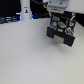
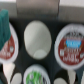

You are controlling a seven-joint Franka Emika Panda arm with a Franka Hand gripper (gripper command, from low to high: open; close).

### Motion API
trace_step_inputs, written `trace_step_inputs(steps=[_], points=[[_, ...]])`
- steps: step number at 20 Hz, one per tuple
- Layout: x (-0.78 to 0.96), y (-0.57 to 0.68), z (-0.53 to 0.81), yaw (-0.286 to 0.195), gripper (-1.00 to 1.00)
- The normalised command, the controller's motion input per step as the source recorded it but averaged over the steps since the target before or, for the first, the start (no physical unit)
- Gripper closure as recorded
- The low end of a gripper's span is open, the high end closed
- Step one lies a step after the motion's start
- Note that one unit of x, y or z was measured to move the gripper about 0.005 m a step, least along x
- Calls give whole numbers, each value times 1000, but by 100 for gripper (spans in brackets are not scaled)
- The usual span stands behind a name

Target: Open the kcup holder, insert the kcup into the holder, and close the kcup holder

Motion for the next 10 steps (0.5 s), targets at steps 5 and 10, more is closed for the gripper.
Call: trace_step_inputs(steps=[5, 10], points=[[847, -55, 0, 24, -100], [453, 231, 0, 171, -100]])
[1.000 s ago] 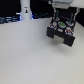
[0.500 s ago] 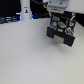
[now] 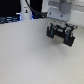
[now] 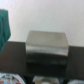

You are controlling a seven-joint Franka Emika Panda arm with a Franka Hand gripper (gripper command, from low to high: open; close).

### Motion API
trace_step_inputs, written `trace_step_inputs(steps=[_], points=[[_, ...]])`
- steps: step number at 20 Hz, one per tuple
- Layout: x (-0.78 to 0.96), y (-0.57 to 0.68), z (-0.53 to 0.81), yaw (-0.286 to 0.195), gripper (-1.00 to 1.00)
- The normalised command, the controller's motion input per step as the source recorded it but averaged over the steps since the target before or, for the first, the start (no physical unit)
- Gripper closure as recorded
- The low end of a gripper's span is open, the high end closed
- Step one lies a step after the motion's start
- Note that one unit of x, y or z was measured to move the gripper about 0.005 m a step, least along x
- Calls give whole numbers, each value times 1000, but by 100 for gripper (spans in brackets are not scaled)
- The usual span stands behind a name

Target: Open the kcup holder, insert the kcup into the holder, and close the kcup holder

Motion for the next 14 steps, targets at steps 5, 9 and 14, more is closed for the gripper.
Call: trace_step_inputs(steps=[5, 9, 14], points=[[-49, 73, -30, 267, -100], [-331, 55, -168, 274, -100], [-425, 173, -277, 224, -100]])
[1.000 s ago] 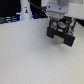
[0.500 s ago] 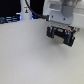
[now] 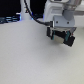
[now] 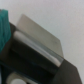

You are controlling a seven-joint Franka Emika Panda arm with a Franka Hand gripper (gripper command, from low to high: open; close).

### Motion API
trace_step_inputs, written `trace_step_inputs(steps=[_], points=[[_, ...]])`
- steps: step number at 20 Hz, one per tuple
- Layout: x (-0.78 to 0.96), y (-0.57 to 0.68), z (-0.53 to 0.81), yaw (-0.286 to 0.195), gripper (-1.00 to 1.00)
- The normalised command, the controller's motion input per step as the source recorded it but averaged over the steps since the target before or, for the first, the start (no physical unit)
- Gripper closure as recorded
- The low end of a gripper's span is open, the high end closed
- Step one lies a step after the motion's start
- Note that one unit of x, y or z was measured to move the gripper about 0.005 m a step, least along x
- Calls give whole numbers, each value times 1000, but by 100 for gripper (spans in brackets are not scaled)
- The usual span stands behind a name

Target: Open the kcup holder, insert the kcup into the holder, and close the kcup holder

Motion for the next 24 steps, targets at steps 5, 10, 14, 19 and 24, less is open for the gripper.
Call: trace_step_inputs(steps=[5, 10, 14, 19, 24], points=[[-458, 502, -32, 106, -100], [-372, 641, -19, 52, -100], [-369, 597, -14, 75, -100], [-532, 559, 8, 86, -100], [-654, 531, 1, 88, -100]])
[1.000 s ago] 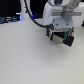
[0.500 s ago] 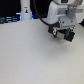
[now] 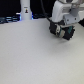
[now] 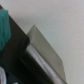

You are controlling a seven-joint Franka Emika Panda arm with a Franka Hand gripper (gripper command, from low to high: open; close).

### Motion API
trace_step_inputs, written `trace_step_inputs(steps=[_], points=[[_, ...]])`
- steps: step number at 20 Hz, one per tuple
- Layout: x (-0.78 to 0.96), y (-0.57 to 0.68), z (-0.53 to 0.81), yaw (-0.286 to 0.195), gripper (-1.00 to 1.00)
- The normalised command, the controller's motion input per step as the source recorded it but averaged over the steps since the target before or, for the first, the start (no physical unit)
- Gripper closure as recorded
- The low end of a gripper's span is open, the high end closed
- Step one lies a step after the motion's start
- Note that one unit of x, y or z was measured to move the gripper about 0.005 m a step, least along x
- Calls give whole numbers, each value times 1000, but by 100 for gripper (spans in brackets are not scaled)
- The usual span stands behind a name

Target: Open the kcup holder, insert the kcup into the holder, and close the kcup holder

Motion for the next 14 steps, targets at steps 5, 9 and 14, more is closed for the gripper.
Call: trace_step_inputs(steps=[5, 9, 14], points=[[-693, 520, 0, 84, -100], [-674, 491, 0, 91, -100], [-229, 417, 291, 71, -100]])
